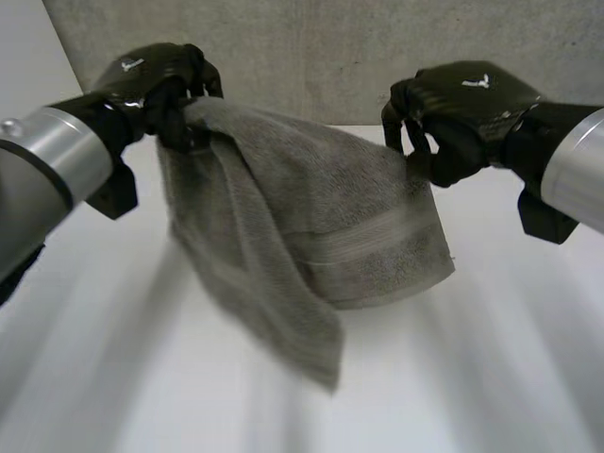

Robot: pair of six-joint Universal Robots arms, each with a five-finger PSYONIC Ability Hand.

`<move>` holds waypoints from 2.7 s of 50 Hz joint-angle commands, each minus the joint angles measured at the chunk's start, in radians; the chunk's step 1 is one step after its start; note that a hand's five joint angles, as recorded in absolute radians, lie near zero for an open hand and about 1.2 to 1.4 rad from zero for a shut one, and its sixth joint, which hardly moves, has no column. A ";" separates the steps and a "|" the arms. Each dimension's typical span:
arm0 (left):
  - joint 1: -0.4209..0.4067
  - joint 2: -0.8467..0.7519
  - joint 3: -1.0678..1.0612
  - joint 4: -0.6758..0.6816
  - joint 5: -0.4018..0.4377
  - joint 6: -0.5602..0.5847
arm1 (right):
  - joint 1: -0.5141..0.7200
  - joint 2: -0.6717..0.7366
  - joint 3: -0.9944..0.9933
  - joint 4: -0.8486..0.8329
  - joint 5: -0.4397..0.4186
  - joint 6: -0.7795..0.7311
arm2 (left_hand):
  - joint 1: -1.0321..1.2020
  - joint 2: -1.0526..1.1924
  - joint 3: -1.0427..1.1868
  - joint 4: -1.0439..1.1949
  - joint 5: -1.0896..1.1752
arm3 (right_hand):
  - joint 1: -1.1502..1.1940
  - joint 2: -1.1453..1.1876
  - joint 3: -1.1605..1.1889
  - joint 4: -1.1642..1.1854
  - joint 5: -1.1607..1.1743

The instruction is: Fold the towel.

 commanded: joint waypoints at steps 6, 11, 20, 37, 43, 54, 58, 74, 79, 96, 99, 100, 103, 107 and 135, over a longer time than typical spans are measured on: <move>0.033 -0.341 0.099 0.001 0.116 0.021 | 0.053 0.332 -0.053 -0.075 0.032 -0.020 | -0.011 -0.098 -0.204 -0.155 -0.282 | 0.072 0.084 0.064 0.065 0.053; -0.013 -0.524 0.222 0.001 0.121 0.071 | 0.089 0.504 -0.130 -0.075 0.086 -0.079 | -0.339 -0.426 -0.532 -0.483 -0.609 | 0.072 0.084 0.064 0.065 0.053; -0.030 -0.765 0.525 0.005 0.093 0.177 | 0.095 0.704 -0.309 -0.078 0.241 -0.155 | -0.493 -0.580 -0.686 -0.637 -0.763 | 0.072 0.084 0.064 0.065 0.053; -0.020 -0.661 0.498 -0.065 -0.076 0.234 | 0.162 0.416 -0.007 -0.164 0.260 -0.144 | -1.139 -1.226 -1.332 -1.283 -1.409 | -0.952 -0.939 -0.960 -0.958 -0.971; -0.006 -0.407 0.156 -0.059 -0.067 0.239 | 0.191 0.293 0.153 -0.187 0.260 -0.152 | -1.127 -1.214 -1.320 -1.271 -1.398 | -0.928 -0.916 -0.936 -0.935 -0.947; -0.004 -0.036 -0.354 0.048 -0.068 0.243 | 0.283 0.267 0.353 -0.271 0.252 -0.152 | -1.048 -1.135 -1.241 -1.192 -1.318 | -0.843 -0.831 -0.851 -0.850 -0.862; -0.007 0.034 -0.463 0.050 -0.067 0.243 | 0.302 0.276 0.385 -0.307 0.253 -0.152 | -0.978 -1.065 -1.170 -1.122 -1.248 | -0.837 -0.825 -0.845 -0.844 -0.856; -0.084 -0.093 -0.683 0.202 -0.082 0.237 | 0.362 0.412 0.388 -0.494 0.255 -0.150 | -1.113 -1.200 -1.305 -1.257 -1.383 | -0.916 -0.904 -0.925 -0.923 -0.936; -0.095 -0.144 -0.674 0.219 -0.083 0.229 | 0.363 0.439 0.385 -0.521 0.258 -0.150 | -1.101 -1.188 -1.294 -1.245 -1.371 | -0.896 -0.884 -0.904 -0.902 -0.915; -0.156 -0.221 -0.594 0.309 -0.215 0.242 | 0.360 0.523 0.341 -0.574 0.282 -0.150 | -0.274 -0.361 -0.467 -0.418 -0.544 | 0.071 0.083 0.063 0.065 0.052; -0.158 -0.224 -0.591 0.324 -0.218 0.242 | 0.346 0.508 0.332 -0.572 0.298 -0.150 | -0.153 -0.240 -0.346 -0.297 -0.423 | 0.072 0.084 0.064 0.065 0.053; -0.158 -0.229 -0.589 0.329 -0.218 0.243 | 0.346 0.499 0.332 -0.571 0.305 -0.150 | -0.039 -0.126 -0.232 -0.183 -0.309 | 0.072 0.084 0.064 0.065 0.053; -0.159 -0.235 -0.585 0.334 -0.218 0.243 | 0.346 0.482 0.330 -0.569 0.313 -0.153 | 0.058 -0.029 -0.134 -0.086 -0.212 | 0.072 0.084 0.064 0.065 0.053; -0.155 -0.244 -0.556 0.334 -0.223 0.245 | 0.291 0.442 0.318 -0.560 0.336 -0.167 | 0.058 -0.029 -0.134 -0.086 -0.212 | 0.072 0.084 0.064 0.065 0.053; 0.204 -0.170 -0.453 0.321 -0.166 0.246 | 0.495 0.353 0.392 -0.569 0.241 -0.120 | 0.058 -0.029 -0.134 -0.086 -0.212 | -0.664 -0.652 -0.672 -0.670 -0.683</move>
